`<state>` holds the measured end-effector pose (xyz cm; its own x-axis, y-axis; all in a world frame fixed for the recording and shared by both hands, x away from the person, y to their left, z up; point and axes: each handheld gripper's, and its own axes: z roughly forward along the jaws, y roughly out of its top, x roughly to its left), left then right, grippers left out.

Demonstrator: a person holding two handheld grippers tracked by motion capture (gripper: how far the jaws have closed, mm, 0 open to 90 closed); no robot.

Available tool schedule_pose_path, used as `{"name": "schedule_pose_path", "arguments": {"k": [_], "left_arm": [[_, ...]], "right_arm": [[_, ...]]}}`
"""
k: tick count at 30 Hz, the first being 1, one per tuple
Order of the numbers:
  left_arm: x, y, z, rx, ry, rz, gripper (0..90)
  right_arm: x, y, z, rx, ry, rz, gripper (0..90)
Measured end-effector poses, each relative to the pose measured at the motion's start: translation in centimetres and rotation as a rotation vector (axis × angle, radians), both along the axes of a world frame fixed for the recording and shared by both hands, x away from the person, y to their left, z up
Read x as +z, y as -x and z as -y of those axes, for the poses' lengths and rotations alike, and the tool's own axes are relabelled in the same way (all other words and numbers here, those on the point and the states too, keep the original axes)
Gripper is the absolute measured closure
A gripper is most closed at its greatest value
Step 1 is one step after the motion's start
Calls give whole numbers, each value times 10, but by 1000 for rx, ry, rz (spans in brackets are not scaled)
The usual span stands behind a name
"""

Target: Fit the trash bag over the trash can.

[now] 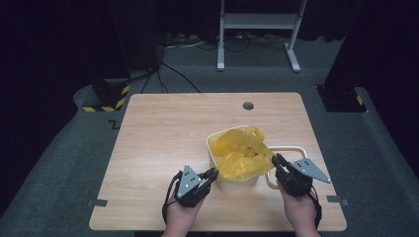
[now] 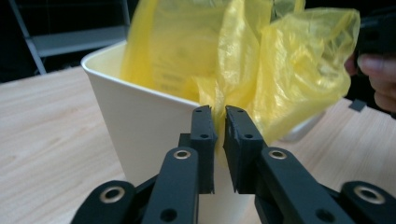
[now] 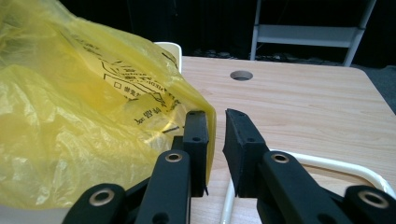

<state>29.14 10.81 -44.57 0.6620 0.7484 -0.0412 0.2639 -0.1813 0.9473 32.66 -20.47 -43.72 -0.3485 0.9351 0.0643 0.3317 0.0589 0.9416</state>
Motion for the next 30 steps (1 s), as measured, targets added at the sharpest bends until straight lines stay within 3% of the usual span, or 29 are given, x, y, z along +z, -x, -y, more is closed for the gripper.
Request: {"name": "schedule_pose_path", "arguments": {"k": [5, 7, 9, 12, 15, 22, 25, 30], "left_arm": [[-7, 0, 4, -5, -58, -45, 839], [-10, 0, 7, -3, -63, -60, 840], [-14, -2, 9, -5, -114, -81, 843], [-22, -6, 9, -1, -136, -124, 839], [-23, -7, 9, 8, -135, -124, 822], [-15, -7, 0, 57, -79, -99, 790], [-7, -6, -8, 89, -42, -66, 763], [8, 0, -17, 114, 33, 21, 716]], "right_arm": [[-1, -1, 0, -1, 3, -3, 762], [-1, -1, 0, -2, 3, -3, 753], [-2, -1, -1, -2, 6, -3, 746], [-2, -1, 0, -2, 3, -4, 738], [-3, -2, 0, -3, 8, -7, 731], [-9, -6, 0, -7, 20, -35, 700], [-1, -1, 3, -17, -3, -3, 670], [18, 11, 5, -25, -27, 77, 654]]}}
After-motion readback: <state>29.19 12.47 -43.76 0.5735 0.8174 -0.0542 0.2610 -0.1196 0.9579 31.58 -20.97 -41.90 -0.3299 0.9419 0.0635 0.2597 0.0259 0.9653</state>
